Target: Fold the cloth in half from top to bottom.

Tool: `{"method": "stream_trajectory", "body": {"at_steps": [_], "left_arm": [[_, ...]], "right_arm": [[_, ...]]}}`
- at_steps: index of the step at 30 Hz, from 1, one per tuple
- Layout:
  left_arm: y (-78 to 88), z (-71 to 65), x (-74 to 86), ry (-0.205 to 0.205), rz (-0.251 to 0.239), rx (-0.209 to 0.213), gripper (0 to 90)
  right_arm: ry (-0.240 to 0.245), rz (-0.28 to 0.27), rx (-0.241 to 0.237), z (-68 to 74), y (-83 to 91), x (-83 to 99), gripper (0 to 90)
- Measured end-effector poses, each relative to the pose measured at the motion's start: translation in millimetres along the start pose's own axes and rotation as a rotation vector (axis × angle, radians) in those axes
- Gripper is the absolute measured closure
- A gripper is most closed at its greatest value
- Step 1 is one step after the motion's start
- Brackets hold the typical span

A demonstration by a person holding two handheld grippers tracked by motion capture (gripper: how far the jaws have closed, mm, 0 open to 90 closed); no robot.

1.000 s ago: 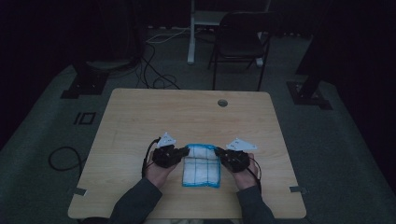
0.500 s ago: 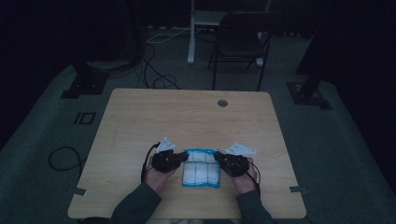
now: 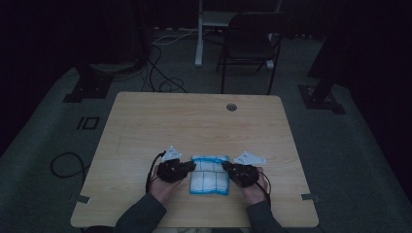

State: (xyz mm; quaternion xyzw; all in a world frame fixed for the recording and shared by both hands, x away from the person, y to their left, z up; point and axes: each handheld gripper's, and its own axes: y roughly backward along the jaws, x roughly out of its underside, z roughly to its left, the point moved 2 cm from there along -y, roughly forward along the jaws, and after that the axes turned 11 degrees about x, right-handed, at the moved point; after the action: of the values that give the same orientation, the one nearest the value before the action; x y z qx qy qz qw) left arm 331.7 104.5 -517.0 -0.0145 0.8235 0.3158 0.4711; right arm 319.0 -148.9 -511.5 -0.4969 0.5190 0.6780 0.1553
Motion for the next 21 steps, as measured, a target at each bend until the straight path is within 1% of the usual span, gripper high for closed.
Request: {"method": "stream_trajectory", "body": {"at_steps": [5,8,9,14,17,21], "left_arm": [[5.0,0.7,-1.5,0.010,-0.018,-0.012,74.4],[8.7,1.3,-3.5,0.013,-0.031,-0.016,73.5],[9.9,1.6,-4.2,0.009,-0.032,-0.016,73.3],[11.7,3.3,-7.2,0.014,-0.046,-0.024,72.5],[10.0,5.4,-8.3,0.020,-0.049,-0.030,72.5],[5.6,6.3,-7.8,0.015,-0.028,-0.033,72.5]], "right_arm": [[-0.001,0.003,-0.003,1.0,0.3,1.7,85.4],[-0.001,0.006,-0.005,1.4,-0.2,3.7,85.3],[-0.001,0.007,-0.006,1.5,-0.3,4.4,85.4],[-0.003,0.011,-0.011,2.7,0.0,6.1,85.4],[-0.005,0.011,-0.014,3.0,0.8,6.5,85.3],[-0.004,0.011,-0.016,5.2,1.8,8.1,85.3]]}}
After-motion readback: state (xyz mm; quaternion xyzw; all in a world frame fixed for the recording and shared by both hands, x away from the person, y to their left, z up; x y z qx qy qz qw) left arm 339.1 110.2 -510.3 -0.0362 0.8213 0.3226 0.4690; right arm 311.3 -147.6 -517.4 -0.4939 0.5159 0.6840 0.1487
